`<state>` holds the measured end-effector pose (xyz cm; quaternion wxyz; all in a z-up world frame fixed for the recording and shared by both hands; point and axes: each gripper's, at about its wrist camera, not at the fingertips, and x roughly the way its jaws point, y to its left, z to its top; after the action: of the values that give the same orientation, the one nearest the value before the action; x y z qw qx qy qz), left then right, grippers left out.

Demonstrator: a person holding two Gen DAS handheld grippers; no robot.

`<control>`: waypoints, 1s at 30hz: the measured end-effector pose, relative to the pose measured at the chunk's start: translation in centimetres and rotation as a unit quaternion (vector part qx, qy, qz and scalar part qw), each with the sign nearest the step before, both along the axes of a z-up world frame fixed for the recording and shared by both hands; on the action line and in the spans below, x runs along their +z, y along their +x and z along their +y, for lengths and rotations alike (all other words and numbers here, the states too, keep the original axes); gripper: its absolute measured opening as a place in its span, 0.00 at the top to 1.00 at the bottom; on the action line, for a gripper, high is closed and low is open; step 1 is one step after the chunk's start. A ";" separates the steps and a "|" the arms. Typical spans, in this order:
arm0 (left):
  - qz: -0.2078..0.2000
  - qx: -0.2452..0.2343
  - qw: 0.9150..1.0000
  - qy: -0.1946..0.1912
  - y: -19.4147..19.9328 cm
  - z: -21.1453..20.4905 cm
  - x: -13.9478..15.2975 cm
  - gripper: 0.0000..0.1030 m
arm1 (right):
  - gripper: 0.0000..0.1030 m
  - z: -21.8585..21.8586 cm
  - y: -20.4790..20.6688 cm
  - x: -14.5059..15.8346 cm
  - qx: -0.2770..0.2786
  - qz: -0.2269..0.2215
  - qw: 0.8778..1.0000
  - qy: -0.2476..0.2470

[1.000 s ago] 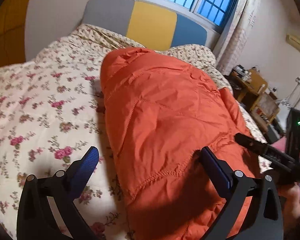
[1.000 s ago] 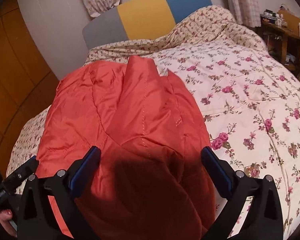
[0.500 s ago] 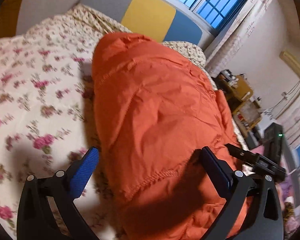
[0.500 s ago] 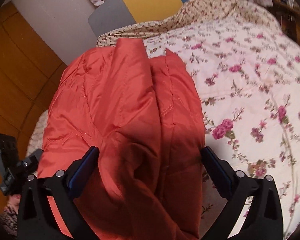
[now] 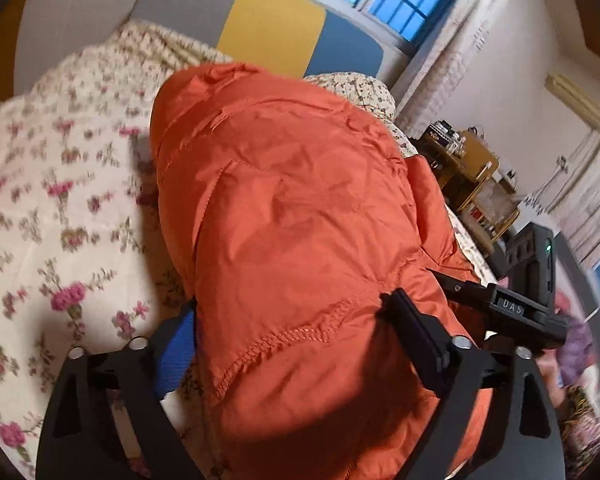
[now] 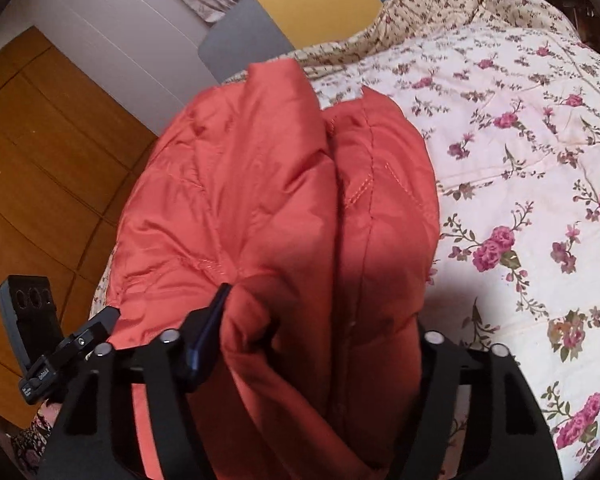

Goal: Fold large clothes

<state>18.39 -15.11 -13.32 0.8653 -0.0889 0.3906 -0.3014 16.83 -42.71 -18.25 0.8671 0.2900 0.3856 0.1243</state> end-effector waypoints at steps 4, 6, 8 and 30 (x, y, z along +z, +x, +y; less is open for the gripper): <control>-0.032 -0.006 0.999 0.021 -0.7 -1.0 1.3 0.25 | 0.44 -0.3 -0.9 0.2 -0.016 -0.016 0.999 0.024; -0.048 -0.010 0.998 0.028 -0.9 -1.3 2.0 0.29 | 0.46 -0.3 -1.3 0.5 -0.025 -0.027 0.999 0.034; -0.068 -0.015 0.997 0.032 -1.3 -1.5 2.7 0.33 | 0.46 -0.2 -1.8 1.0 -0.031 -0.044 0.998 0.040; -0.188 0.053 0.980 0.036 -4.1 6.8 8.5 0.50 | 0.46 10.2 1.1 6.9 0.019 -0.129 0.989 0.064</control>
<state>14.24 -8.33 -4.80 0.9405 -0.0202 0.2261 -0.2528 17.94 -32.53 -11.36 0.8868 0.3190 0.2670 0.2015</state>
